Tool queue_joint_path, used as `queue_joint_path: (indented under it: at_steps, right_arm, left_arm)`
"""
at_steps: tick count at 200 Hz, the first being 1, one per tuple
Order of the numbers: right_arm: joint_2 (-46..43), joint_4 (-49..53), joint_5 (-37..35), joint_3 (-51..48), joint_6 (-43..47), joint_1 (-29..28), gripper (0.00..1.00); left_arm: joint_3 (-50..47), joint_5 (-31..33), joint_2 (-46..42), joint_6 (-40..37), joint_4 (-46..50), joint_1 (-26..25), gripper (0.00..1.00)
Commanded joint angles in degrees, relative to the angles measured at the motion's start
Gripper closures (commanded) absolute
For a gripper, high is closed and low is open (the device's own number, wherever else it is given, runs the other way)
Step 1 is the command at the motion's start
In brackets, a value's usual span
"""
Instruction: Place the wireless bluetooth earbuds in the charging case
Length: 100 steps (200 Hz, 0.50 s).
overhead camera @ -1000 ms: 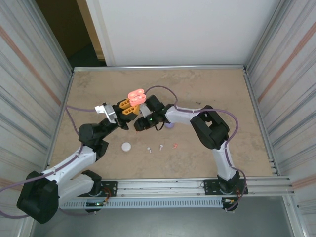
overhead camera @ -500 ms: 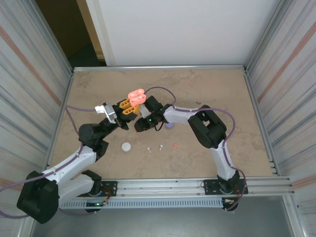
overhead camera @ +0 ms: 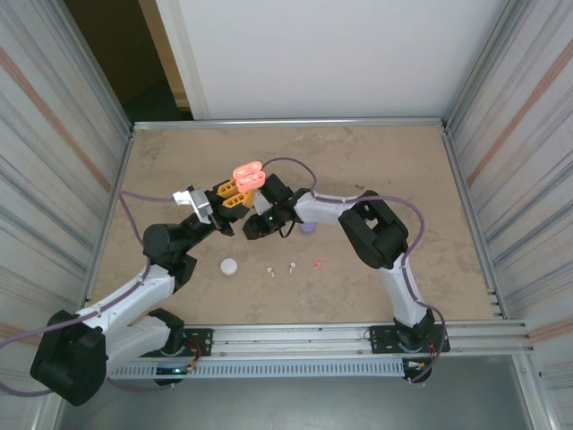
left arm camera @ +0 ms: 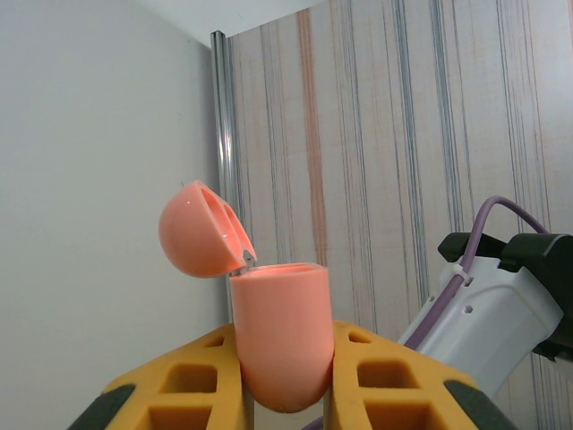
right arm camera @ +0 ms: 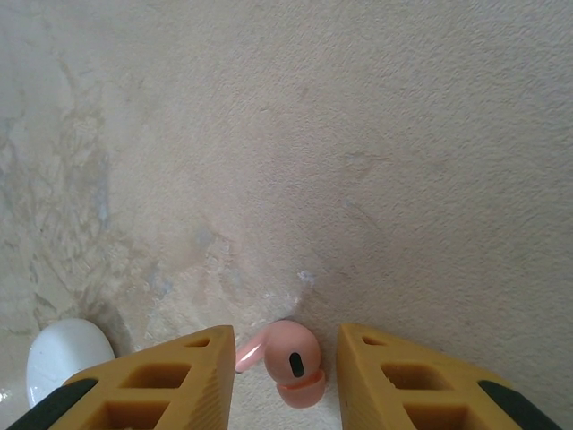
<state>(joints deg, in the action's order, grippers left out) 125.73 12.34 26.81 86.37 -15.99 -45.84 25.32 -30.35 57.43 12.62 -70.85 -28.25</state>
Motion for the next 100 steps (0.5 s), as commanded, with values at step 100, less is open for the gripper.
queue_joint_path:
  at_steps: [100]
  right_arm:
    - [1.04,3.29,-1.66,1.05,2.27,-1.36,0.81]
  left_arm:
    - [0.01,0.17,-0.76,-1.28,-0.96,-0.14,1.0]
